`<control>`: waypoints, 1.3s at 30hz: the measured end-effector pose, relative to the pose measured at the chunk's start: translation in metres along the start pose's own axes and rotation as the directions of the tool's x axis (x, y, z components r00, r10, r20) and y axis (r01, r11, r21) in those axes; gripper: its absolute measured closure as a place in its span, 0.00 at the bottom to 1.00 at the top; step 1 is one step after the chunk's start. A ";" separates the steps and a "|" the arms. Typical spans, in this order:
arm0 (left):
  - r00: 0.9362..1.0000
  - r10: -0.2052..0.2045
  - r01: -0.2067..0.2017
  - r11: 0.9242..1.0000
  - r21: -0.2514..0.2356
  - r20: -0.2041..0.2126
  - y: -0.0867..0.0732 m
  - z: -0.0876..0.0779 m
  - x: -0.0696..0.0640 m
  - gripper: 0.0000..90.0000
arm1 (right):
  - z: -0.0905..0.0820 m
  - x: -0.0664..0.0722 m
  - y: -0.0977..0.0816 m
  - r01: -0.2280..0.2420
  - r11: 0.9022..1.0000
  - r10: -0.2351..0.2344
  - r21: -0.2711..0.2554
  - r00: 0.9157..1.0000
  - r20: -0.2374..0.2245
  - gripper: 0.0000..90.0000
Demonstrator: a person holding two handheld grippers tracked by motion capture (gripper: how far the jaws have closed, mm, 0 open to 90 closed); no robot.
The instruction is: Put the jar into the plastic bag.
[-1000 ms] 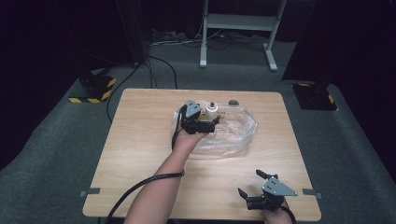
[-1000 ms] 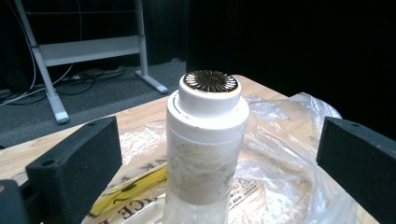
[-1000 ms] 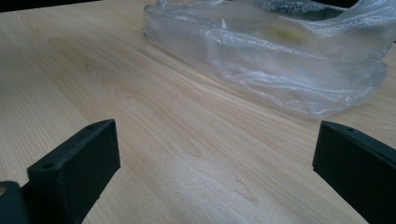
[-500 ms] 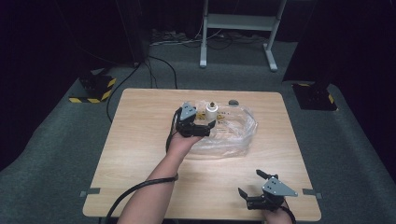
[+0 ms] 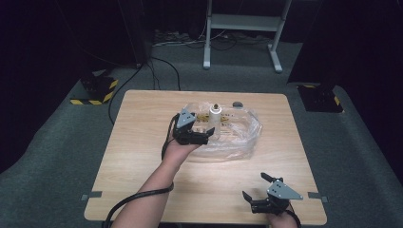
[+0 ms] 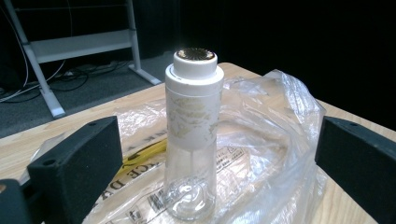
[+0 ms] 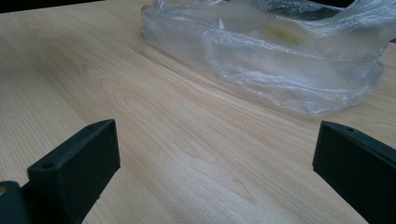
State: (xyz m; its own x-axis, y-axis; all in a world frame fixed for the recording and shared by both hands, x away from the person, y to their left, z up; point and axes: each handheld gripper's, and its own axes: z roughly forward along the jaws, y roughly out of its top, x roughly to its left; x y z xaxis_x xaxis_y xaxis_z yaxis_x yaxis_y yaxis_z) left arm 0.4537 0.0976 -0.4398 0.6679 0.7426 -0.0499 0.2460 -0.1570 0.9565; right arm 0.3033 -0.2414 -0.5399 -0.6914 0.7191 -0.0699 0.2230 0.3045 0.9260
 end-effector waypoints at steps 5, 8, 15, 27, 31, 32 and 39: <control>1.000 -0.004 0.004 1.000 0.003 0.007 -0.002 -0.010 0.000 0.02 | 0.000 0.001 0.000 0.003 1.000 -0.003 0.005 1.000 0.002 0.00; 1.000 -0.002 0.002 1.000 0.003 0.009 -0.004 -0.018 -0.001 0.02 | 0.000 0.001 0.000 0.003 1.000 -0.003 0.006 1.000 0.003 0.00; 0.999 -0.012 0.012 1.000 -0.002 0.033 -0.013 -0.034 0.000 0.02 | 0.001 0.001 0.000 0.007 1.000 -0.007 0.008 1.000 0.006 0.00; 1.000 -0.029 0.029 1.000 0.001 0.009 -0.035 -0.074 0.001 0.02 | 0.001 0.001 0.000 0.010 1.000 -0.010 0.010 1.000 0.009 0.00; 0.999 -0.032 0.032 0.999 0.001 0.002 -0.041 -0.083 0.002 0.02 | 0.001 0.001 0.001 0.008 1.000 -0.008 0.012 1.000 0.010 0.00; 1.000 -0.031 0.031 1.000 -0.001 -0.001 -0.043 -0.087 0.003 0.02 | 0.001 0.001 0.001 0.008 1.000 -0.008 0.013 1.000 0.011 0.00; 0.999 -0.027 0.027 1.000 -0.003 -0.020 -0.058 -0.108 0.006 0.02 | 0.002 0.002 0.001 0.012 1.000 -0.013 0.016 1.000 0.016 0.00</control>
State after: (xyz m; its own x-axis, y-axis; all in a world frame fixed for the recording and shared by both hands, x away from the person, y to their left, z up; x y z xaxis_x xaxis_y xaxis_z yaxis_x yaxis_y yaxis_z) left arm 0.3672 0.1815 -0.4647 0.6471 0.7592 -0.0699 0.2618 -0.1352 0.9556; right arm 0.3035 -0.2389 -0.5400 -0.6830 0.7252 -0.0877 0.2254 0.3234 0.9190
